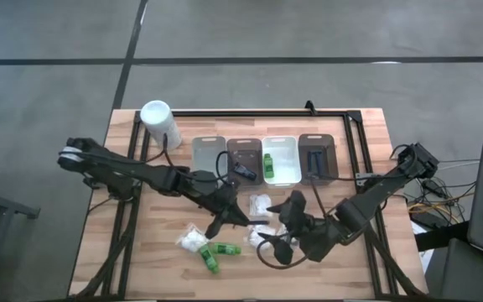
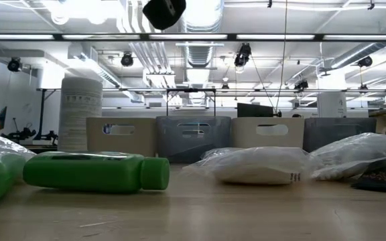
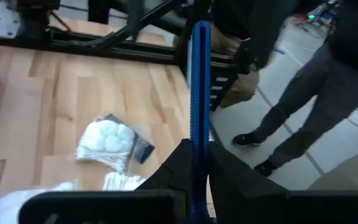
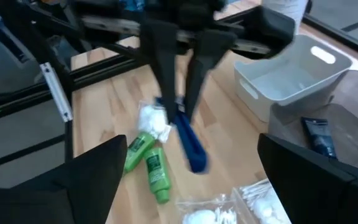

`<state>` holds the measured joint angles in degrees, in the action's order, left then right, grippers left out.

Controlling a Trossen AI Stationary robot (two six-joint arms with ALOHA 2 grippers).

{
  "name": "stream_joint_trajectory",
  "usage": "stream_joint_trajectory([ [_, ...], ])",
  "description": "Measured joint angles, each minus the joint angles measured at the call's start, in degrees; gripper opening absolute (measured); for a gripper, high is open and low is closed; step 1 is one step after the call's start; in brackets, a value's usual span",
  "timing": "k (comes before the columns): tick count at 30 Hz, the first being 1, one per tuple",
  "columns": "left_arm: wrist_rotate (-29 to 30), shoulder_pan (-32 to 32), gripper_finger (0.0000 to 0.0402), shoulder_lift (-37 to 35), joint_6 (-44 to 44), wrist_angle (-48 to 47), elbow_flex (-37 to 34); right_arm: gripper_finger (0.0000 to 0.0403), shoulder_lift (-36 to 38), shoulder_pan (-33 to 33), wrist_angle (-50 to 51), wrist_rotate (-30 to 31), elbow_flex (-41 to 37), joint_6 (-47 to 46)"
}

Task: Pick & Place Travel size toiletries
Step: Put the blue razor into the right black bin

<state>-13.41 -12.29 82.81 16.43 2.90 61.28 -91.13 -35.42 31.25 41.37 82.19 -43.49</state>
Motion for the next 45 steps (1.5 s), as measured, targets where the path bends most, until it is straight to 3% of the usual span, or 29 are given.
stream_joint_trajectory([
  [13, 0.0, 0.1, 0.0033, 1.0, -0.2, 2.6, 0.0, 0.0289, 0.0, 1.6, 0.7, -2.7, 0.1, -0.5],
  [20, -0.1, 0.1, 0.0033, 1.0, -0.3, 2.6, 0.0, 0.0245, 0.0, 2.6, 3.7, -6.2, 0.0, -5.5],
  [45, -0.5, 0.1, 0.0033, 1.0, -1.7, 0.5, -0.6, 0.0107, 0.0, 2.6, 3.5, -8.4, 0.0, -7.4],
])
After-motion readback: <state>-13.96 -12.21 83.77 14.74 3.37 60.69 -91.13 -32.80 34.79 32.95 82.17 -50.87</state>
